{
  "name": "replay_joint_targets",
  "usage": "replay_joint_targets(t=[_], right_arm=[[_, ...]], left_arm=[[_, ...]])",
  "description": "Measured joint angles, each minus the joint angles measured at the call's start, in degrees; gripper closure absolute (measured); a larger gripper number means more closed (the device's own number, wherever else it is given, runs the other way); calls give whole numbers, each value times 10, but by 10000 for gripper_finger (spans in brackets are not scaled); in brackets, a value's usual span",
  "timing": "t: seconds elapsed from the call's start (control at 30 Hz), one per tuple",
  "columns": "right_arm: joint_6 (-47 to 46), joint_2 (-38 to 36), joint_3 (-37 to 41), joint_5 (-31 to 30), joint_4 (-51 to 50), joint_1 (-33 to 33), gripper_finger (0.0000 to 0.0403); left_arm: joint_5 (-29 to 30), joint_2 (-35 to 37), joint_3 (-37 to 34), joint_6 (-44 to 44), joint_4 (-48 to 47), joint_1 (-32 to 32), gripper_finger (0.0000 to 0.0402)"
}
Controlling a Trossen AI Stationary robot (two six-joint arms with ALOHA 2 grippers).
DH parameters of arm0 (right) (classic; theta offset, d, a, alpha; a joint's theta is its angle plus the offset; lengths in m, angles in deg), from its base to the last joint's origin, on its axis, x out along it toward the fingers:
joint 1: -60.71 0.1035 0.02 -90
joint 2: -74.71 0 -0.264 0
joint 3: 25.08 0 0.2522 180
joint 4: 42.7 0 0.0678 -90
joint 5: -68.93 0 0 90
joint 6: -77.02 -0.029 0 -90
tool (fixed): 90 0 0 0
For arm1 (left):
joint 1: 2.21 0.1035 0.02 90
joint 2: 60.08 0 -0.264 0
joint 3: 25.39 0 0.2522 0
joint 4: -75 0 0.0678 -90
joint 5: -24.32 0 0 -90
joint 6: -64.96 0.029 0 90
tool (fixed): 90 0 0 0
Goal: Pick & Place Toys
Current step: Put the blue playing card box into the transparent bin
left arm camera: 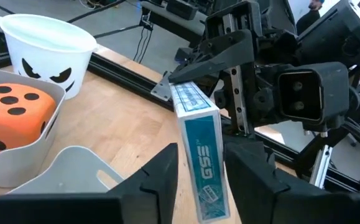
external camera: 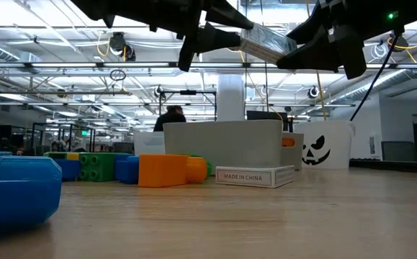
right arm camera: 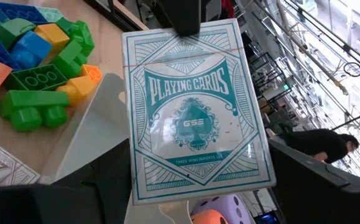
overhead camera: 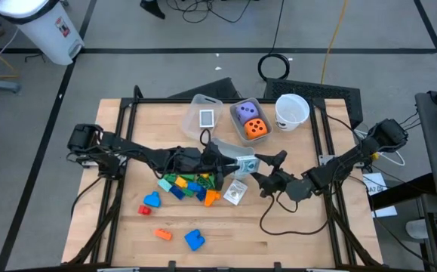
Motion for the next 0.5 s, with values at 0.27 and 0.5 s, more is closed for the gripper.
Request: replay_joint_targets(t=[0.27, 0.5], right_arm=[[-2, 0, 0, 2, 0, -4, 114], [-2, 0, 0, 2, -1, -2, 114]], left_arm=[[0, -44, 0, 2, 67, 1, 176], [-1, -54, -1, -11, 88, 15, 188]])
